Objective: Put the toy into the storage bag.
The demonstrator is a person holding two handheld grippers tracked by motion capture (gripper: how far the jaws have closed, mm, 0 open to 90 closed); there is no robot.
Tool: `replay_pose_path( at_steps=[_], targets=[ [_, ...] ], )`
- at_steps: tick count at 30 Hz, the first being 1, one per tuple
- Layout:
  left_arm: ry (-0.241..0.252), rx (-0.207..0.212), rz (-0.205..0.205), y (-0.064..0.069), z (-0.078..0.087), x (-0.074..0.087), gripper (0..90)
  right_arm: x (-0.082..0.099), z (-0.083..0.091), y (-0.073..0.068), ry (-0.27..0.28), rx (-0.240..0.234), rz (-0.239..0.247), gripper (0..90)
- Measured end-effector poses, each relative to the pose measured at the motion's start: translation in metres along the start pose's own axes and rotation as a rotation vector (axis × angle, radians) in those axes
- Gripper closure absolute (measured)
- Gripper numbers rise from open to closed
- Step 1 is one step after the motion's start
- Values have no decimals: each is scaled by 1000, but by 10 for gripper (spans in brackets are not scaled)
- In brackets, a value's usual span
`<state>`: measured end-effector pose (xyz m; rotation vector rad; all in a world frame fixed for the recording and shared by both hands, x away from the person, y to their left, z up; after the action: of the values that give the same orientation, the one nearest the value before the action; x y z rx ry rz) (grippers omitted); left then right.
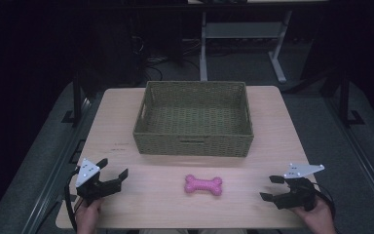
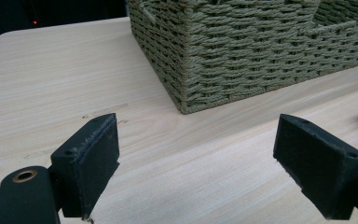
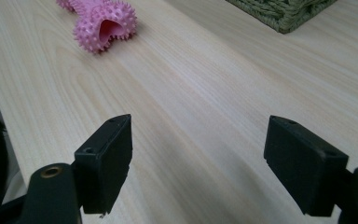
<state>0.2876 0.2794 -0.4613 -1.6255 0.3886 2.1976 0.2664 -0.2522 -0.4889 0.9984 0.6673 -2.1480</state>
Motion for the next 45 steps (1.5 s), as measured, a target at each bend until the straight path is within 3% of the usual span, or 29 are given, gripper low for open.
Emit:
replay_pose_path(
  at_steps=[6,14,24,30,45],
  targets=[
    [6,1,25,-2,2,1,139,-10,-4,-1,-22,-25,28,236],
    [6,0,15,-2,3,1,138,-33,-8,-7,-40,-46,77,227],
    [8,3,15,-2,4,0,138,-53,-19,-15,-119,-74,130,195],
    [10,2,6,-2,5,0,138,-63,-21,-21,-137,-98,145,184],
    [2,-1,0,-2,3,0,139,-74,-26,-30,-177,-140,182,180]
  ],
)
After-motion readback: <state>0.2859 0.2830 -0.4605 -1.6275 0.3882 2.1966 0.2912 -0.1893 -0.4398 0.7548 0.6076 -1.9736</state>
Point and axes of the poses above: each handheld gripper's, and its own axes: z roughly backward along the jaws, x roughly out of its underside, y roughly to its right, the point moved 5 cm from there along -z, roughly forward along the jaws, and after that the axes turned 8 degrees about y, right-handed, at the moved point
